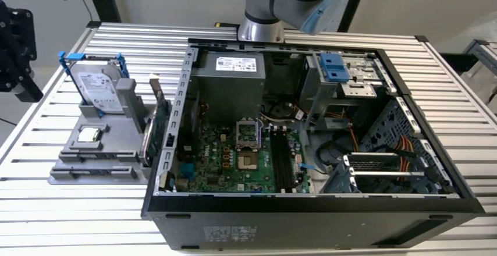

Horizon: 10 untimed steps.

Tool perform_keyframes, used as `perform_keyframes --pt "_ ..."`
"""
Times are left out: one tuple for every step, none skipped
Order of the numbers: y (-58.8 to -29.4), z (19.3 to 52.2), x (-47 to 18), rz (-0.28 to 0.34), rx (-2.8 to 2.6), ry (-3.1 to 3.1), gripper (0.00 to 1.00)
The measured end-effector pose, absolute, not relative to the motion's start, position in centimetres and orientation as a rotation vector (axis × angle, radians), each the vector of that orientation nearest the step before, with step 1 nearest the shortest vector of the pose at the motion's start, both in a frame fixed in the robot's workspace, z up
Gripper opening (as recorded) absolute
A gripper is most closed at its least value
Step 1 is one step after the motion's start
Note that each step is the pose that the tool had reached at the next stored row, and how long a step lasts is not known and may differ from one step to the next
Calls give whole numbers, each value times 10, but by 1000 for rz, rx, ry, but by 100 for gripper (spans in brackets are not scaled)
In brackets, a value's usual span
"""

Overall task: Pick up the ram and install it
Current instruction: 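Pick up the ram and move it above insertion slot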

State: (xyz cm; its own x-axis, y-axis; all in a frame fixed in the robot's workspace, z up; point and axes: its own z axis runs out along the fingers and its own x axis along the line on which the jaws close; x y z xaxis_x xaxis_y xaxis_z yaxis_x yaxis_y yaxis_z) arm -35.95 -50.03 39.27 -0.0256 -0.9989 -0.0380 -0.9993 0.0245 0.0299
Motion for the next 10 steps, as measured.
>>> perform_keyframes --pt "-500 393 -359 75 -2201 2231 0" --pt "-500 393 -359 75 -2214 2218 0" --pt "-500 393 -360 75 -2230 2202 0" --pt "-500 393 -360 76 -2246 2186 0" --pt "-500 393 -360 76 -2262 2169 0" --pt "-500 393 -360 77 -2278 2153 0" --pt "-500 393 -360 79 -2292 2136 0" --pt "-500 393 -360 82 -2303 2120 0" --pt "-500 393 -360 85 -2310 2110 0" --pt "-500 393 -360 86 -2313 2106 0"
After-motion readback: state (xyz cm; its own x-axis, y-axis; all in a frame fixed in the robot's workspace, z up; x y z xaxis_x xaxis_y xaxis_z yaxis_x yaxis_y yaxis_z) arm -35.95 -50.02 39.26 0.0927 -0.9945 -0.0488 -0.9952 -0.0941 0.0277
